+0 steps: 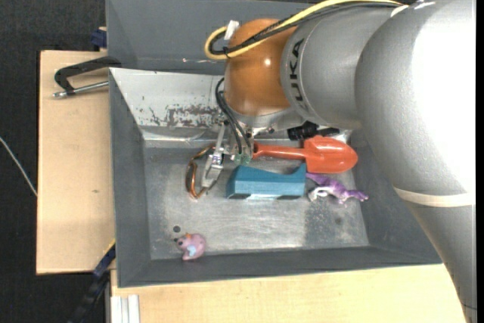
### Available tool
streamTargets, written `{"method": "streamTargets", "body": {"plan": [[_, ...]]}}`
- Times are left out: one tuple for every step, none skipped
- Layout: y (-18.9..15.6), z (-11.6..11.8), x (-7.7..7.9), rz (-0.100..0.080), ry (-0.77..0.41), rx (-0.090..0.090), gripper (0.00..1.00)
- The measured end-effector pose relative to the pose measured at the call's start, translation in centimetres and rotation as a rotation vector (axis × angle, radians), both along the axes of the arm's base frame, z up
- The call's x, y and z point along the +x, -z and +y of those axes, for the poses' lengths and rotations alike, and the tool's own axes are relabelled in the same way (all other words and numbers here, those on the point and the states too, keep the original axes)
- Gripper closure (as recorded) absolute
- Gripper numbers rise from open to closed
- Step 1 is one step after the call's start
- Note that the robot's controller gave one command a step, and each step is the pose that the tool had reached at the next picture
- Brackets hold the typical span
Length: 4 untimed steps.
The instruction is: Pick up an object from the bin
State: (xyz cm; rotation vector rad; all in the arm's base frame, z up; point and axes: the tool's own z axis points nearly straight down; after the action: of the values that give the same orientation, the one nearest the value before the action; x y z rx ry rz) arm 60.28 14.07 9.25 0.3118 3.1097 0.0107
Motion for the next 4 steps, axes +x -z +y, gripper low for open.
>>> {"method": "streamTargets", "body": {"plan": [[1.5,0.7,-3.2,0.017,0.055,0.0,1.0],[1.5,0.7,-3.2,0.016,0.055,0.0,1.0],[-2.4,0.3,-3.4,0.021,0.011,-0.005,1.0],[-5.8,-0.5,-4.1,0.009,0.0,-0.002,1.0]]}}
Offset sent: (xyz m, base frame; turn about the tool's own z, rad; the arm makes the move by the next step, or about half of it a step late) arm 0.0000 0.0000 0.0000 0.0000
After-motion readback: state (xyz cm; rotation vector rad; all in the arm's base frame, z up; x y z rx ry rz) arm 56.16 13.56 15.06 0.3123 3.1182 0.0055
